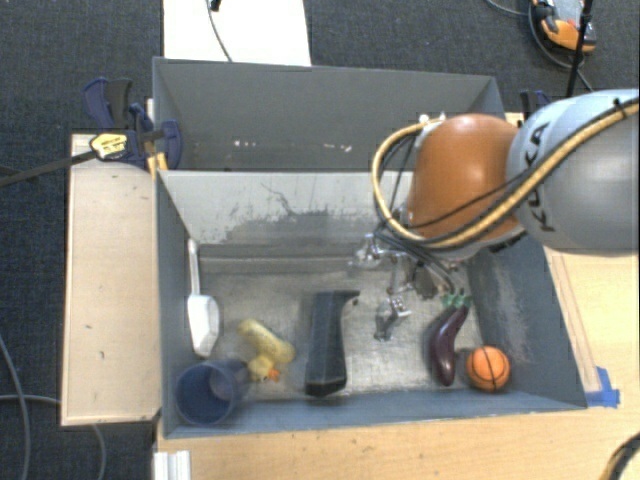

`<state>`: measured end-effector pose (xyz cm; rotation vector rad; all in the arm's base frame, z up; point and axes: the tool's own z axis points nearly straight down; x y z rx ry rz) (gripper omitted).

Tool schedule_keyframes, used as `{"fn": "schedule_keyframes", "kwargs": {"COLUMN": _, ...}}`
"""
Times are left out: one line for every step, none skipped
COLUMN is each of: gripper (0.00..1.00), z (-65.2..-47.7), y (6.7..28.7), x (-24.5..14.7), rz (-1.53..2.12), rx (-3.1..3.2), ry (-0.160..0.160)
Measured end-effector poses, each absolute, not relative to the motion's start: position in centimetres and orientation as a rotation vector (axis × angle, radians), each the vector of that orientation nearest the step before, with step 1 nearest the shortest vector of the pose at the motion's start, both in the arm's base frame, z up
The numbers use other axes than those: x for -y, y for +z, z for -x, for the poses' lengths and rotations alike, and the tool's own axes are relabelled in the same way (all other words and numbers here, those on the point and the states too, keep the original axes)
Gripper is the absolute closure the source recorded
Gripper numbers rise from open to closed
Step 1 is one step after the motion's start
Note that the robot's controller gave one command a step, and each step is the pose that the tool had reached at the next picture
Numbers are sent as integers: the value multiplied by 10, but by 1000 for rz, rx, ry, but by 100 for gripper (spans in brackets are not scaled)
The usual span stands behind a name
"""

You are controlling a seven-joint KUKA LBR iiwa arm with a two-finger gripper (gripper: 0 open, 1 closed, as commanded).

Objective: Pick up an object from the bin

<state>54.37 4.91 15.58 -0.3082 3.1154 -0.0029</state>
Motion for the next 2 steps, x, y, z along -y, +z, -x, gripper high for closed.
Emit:
{"fn": "schedule_keyframes", "kwargs": {"gripper": 0, "z": -558, "y": 133, "x": -85, "rz": 969, "rx": -2986, "ry": 2}}
{"fn": "schedule_keyframes", "kwargs": {"gripper": 0, "z": -563, "y": 135, "x": -89, "rz": 993, "rx": -2976, "ry": 2}}
